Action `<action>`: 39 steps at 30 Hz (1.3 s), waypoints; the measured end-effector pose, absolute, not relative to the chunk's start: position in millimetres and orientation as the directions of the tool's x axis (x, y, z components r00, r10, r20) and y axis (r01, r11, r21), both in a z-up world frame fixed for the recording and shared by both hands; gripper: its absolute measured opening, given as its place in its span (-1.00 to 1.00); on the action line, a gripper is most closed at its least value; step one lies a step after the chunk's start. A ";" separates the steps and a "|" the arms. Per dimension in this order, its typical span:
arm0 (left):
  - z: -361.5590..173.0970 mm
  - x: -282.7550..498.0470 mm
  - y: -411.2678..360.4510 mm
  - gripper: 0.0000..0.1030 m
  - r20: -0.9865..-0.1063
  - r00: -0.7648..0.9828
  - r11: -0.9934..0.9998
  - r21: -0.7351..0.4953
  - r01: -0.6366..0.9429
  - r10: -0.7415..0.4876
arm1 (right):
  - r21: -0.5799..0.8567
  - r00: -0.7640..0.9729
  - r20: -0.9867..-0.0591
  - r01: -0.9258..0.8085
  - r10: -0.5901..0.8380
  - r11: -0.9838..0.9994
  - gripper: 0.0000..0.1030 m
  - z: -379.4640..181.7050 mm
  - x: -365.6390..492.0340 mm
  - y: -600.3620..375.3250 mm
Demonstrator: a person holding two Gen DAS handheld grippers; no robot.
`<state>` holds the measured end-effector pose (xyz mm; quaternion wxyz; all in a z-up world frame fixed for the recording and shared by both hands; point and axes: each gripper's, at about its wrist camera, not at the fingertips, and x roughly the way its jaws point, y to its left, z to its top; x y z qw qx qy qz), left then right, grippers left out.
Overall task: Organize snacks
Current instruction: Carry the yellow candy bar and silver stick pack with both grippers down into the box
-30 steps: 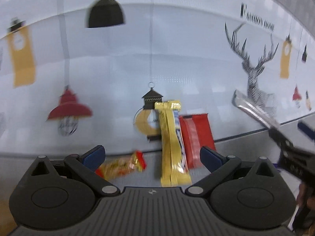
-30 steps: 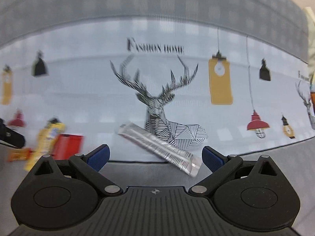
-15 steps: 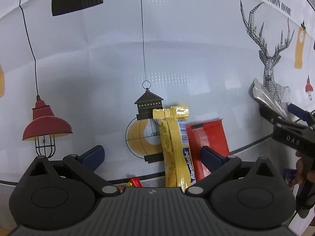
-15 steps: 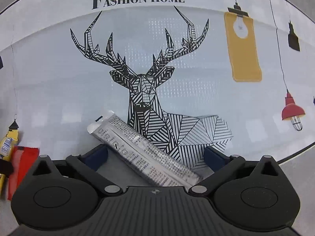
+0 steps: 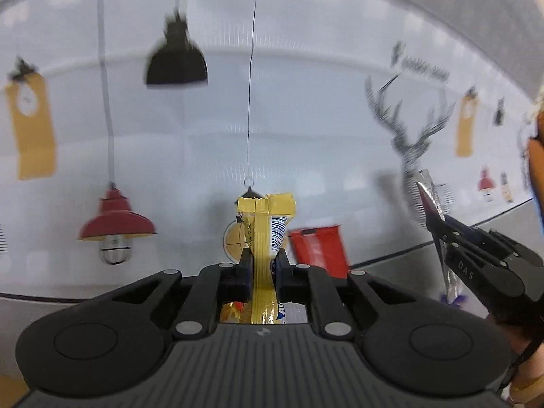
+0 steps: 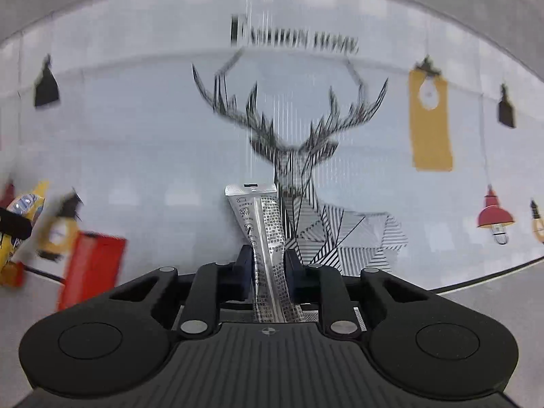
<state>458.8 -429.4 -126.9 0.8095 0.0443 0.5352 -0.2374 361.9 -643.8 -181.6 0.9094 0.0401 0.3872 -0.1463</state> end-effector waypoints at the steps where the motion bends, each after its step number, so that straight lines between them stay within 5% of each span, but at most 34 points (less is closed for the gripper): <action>1: -117.4 449.9 -422.6 -0.75 -0.879 0.321 0.882 -0.197 0.428 -0.352 | -0.021 0.672 -0.702 0.311 -0.235 0.950 -0.58 -173.0 355.9 -643.1; 18: 14.1 207.8 -258.0 -0.75 -0.777 0.373 0.814 -0.289 0.504 -0.507 | 0.271 0.849 -0.528 0.198 -0.027 0.942 -0.58 -26.2 131.1 -477.0; 26: 14.9 120.1 -169.5 -0.75 -0.813 0.333 0.827 -0.286 0.485 -0.477 | 0.371 0.799 -0.590 0.139 0.117 0.918 -0.58 -25.3 44.3 -363.3; 39: 37.1 70.4 -31.8 -0.75 -0.778 0.528 0.926 -0.181 0.331 -0.341 | 0.300 0.728 -0.640 -0.060 0.248 0.952 -0.58 -5.5 0.8 -225.7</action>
